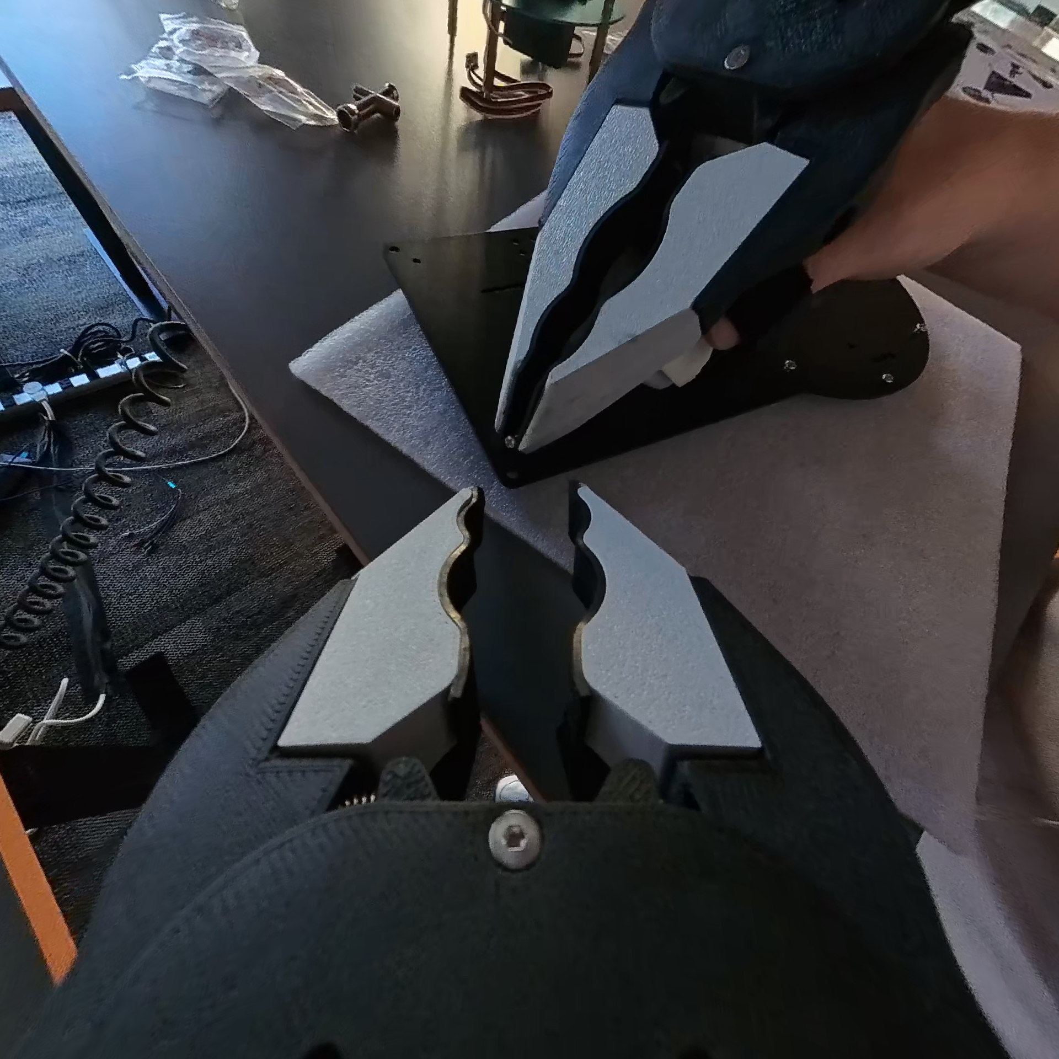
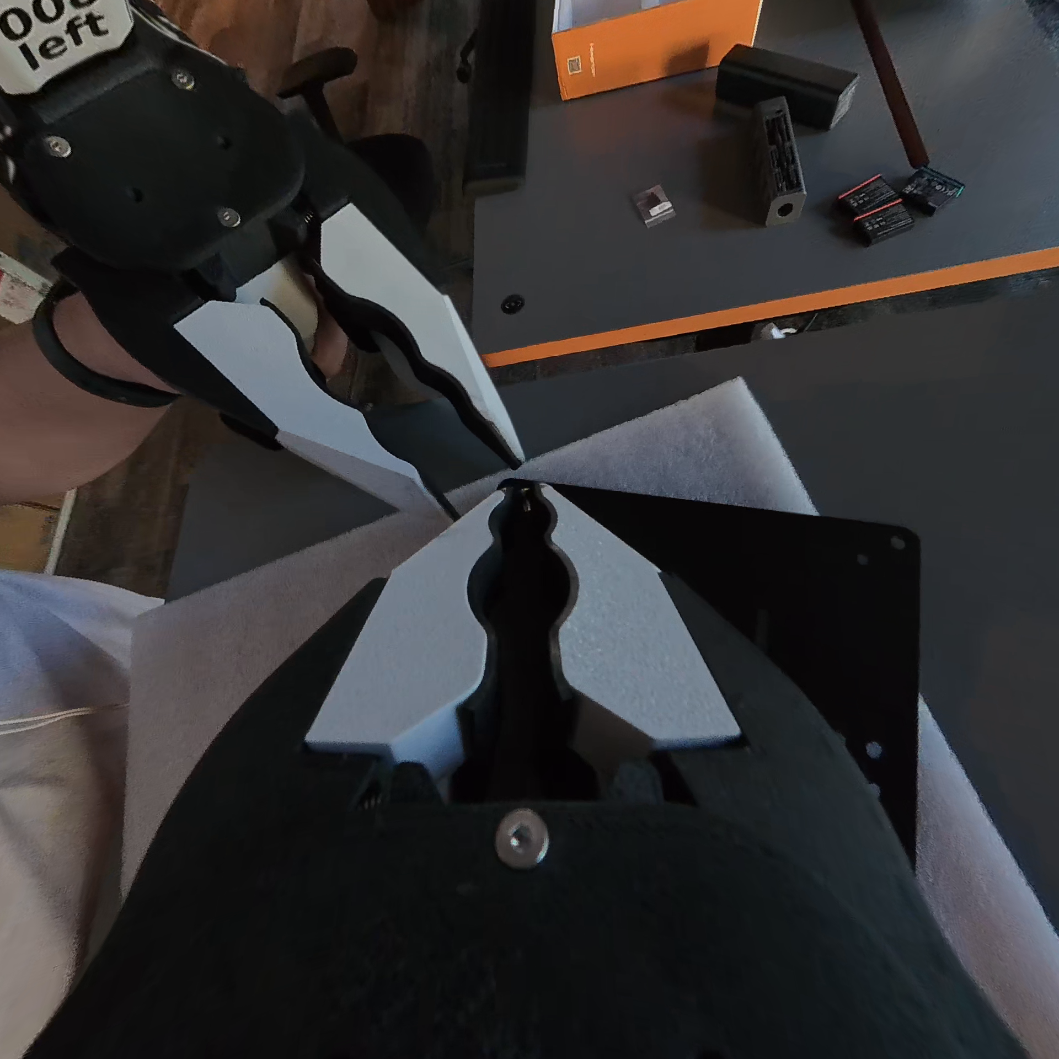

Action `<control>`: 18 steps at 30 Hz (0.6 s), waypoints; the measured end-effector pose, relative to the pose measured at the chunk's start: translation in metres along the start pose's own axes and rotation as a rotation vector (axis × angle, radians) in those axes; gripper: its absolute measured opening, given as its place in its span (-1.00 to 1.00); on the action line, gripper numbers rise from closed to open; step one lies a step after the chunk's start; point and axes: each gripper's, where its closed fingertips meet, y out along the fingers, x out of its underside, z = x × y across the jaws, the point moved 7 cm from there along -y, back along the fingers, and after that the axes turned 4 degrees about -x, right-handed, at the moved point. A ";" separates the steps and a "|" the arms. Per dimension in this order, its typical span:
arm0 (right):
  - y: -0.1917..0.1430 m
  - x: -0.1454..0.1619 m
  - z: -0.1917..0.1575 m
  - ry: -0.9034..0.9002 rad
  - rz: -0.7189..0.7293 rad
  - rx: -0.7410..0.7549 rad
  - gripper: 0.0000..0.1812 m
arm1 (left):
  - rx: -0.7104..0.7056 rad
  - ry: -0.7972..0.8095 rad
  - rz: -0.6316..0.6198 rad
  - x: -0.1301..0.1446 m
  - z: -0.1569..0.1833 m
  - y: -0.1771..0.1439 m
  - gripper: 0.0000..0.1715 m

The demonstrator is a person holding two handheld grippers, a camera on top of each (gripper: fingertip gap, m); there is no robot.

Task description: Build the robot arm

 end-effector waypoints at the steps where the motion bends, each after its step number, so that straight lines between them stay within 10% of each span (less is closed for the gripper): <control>1: 0.001 0.000 0.000 0.005 -0.005 -0.006 -0.97 | 0.002 -0.005 0.002 0.000 0.000 0.000 -0.68; 18: -0.003 0.001 0.000 -0.036 -0.073 0.032 -0.90 | 0.013 -0.018 0.004 0.001 -0.001 -0.001 -0.68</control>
